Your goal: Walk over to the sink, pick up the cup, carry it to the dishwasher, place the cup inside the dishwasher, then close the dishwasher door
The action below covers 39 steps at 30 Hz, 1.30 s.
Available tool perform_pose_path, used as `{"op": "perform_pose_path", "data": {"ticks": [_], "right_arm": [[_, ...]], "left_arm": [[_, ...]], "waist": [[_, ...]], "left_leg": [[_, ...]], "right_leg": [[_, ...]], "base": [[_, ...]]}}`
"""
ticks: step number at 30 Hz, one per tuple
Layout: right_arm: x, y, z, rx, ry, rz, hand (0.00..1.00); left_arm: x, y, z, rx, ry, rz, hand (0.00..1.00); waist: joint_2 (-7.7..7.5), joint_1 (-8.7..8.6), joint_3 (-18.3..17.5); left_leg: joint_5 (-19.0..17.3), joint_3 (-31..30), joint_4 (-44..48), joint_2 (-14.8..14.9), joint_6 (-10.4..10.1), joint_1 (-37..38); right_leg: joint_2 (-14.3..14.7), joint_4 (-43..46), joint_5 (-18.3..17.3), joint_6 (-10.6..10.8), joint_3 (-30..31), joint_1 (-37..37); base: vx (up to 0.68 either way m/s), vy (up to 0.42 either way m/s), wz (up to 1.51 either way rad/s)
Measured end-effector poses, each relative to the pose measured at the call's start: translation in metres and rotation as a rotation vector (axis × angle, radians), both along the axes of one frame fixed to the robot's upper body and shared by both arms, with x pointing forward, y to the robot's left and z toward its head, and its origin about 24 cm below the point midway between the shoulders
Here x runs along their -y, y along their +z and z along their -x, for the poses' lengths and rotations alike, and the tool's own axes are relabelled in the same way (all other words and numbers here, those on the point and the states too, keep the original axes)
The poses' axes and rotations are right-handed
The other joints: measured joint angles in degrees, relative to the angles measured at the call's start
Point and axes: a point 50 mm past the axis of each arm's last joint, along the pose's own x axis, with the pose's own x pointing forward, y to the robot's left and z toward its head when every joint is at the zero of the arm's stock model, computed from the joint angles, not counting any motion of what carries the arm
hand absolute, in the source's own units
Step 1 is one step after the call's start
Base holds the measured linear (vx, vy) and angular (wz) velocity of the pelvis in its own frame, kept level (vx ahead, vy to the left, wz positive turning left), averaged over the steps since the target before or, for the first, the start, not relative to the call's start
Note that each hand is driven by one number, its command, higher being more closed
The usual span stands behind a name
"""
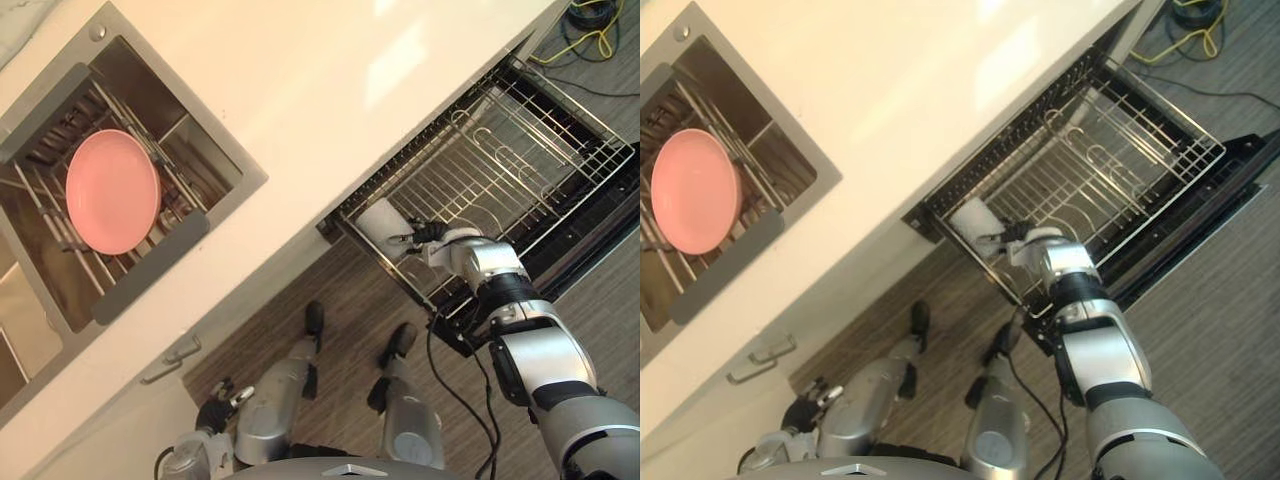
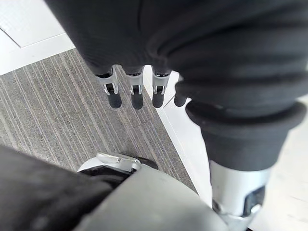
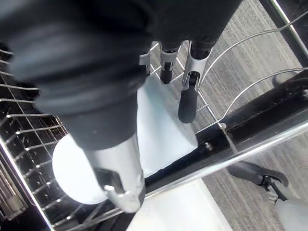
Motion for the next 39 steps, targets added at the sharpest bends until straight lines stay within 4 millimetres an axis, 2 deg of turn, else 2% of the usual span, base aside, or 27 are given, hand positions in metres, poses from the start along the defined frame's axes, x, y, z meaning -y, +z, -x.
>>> {"op": "perform_pose_path", "data": {"ticks": [3,6,9,11,12,13,15,18,21,24,25,30,35,39], "right_arm": [[0.0,-0.001,0.0,-0.015,0.031,0.072,0.0],[-0.002,0.0,-0.001,0.002,0.035,0.072,0.0],[-0.008,0.017,-0.004,0.144,0.03,0.072,0.0],[-0.014,0.025,0.0,0.245,0.017,-0.001,0.0],[-0.021,0.026,0.004,0.293,0.009,-0.057,0.0],[-0.029,0.018,0.013,0.324,-0.018,-0.15,0.0],[-0.033,0.009,0.023,0.343,-0.055,-0.229,0.0],[-0.041,-0.02,0.057,0.389,-0.192,-0.418,0.0],[-0.041,-0.037,0.086,0.421,-0.268,-0.528,0.0],[-0.037,-0.042,0.103,0.449,-0.317,-0.592,0.0],[-0.037,-0.039,0.105,0.468,-0.312,-0.596,0.0],[-0.048,0.009,0.117,0.785,-0.143,-0.721,0.0],[-0.05,0.025,0.122,0.921,-0.085,-0.746,0.0],[-0.048,0.024,0.124,0.933,-0.088,-0.777,0.0]], "left_arm": [[0.0,0.001,-0.002,0.005,-0.019,-0.024,0.0],[0.0,0.002,-0.003,0.001,-0.026,-0.03,0.0],[-0.001,0.001,-0.003,-0.003,-0.034,-0.056,0.0],[-0.004,0.001,-0.002,-0.009,-0.032,-0.08,0.0],[-0.007,0.0,0.0,-0.017,-0.021,-0.095,0.0],[-0.013,-0.001,0.005,-0.033,-0.01,-0.119,0.0],[-0.018,-0.002,0.008,-0.043,0.016,-0.139,0.0],[-0.029,-0.009,0.028,-0.116,0.1,-0.187,0.0],[-0.034,-0.012,0.041,-0.153,0.165,-0.241,0.0],[-0.035,-0.014,0.051,-0.186,0.226,-0.268,0.0],[-0.035,-0.015,0.051,-0.189,0.241,-0.27,0.0],[-0.036,-0.017,0.062,-0.213,0.311,-0.288,0.0],[-0.038,-0.018,0.068,-0.226,0.324,-0.303,0.0],[-0.039,-0.019,0.071,-0.235,0.331,-0.32,0.0]], "waist": [[-0.01,-0.01,0.0],[-0.03,0.1,0.0],[-0.19,-0.01,0.0],[-0.77,-0.31,-0.3],[-1.62,-0.69,-0.7],[-3.04,-1.03,-1.8],[-4.26,-1.19,-2.9],[-7.19,-2.2,-7.2],[-8.15,-2.8,-10.2],[-8.23,-4.02,-12.9],[-8.21,-4.0,-13.2],[-8.77,-4.19,-15.4],[-9.51,-4.18,-16.8],[-9.71,-4.77,-17.4]], "left_leg": [[0.2,-0.5,0.0,0.0,0.0,0.2],[0.2,-0.6,0.0,0.0,0.0,1.2],[0.3,-0.4,-0.6,0.2,0.0,3.0],[0.4,-0.3,-0.9,0.3,-0.2,3.5],[0.3,-0.1,-1.0,0.5,-0.4,3.7],[0.0,0.6,-1.0,0.8,-0.8,4.2],[-0.2,0.9,-1.0,0.9,-0.9,4.7],[-1.0,2.4,-0.9,1.1,-1.0,5.8],[-2.5,4.0,-0.9,1.1,-1.2,8.0],[-3.1,4.4,-1.0,1.2,-1.3,9.4],[-3.2,4.7,-1.0,1.2,-1.3,9.6],[-3.8,6.1,-1.1,2.2,-1.9,11.1],[-4.7,7.2,-1.1,2.8,-2.3,13.0],[-4.7,7.3,-1.1,2.9,-2.1,13.2]], "right_leg": [[0.0,0.0,0.0,0.0,-0.6,0.5],[0.0,0.0,0.0,0.0,-0.8,1.6],[0.2,0.0,-0.1,-0.2,-0.6,3.0],[0.4,0.0,-0.1,-0.1,-0.2,3.3],[0.6,0.0,-0.1,-0.1,0.1,3.5],[0.8,-0.1,-0.2,-0.1,0.5,3.7],[0.9,-0.1,-0.4,-0.1,0.9,4.0],[1.1,-0.3,-0.8,0.1,2.4,4.3],[1.0,-0.4,-1.5,0.4,3.9,5.5],[1.1,-0.4,-2.0,0.7,4.3,6.7],[1.1,-0.4,-2.1,0.6,4.5,6.8],[2.0,-0.4,-2.5,-0.2,5.9,7.3],[2.6,-0.4,-2.7,-0.5,6.8,8.6],[2.7,-0.5,-2.8,-0.5,6.9,8.7]], "base": [[0.05,-0.008,0.1],[0.04,-0.01,0.03],[0.0,-0.007,-0.04],[0.01,-0.014,-0.06],[0.04,-0.029,-0.11],[0.05,-0.031,-0.14],[0.06,-0.023,-0.14],[0.1,-0.022,-0.24],[0.08,-0.001,-0.31],[0.06,0.01,-0.12],[0.04,0.007,-0.17],[0.03,-0.012,-0.16],[0.06,-0.012,-0.12],[0.01,0.0,-0.01]]}}
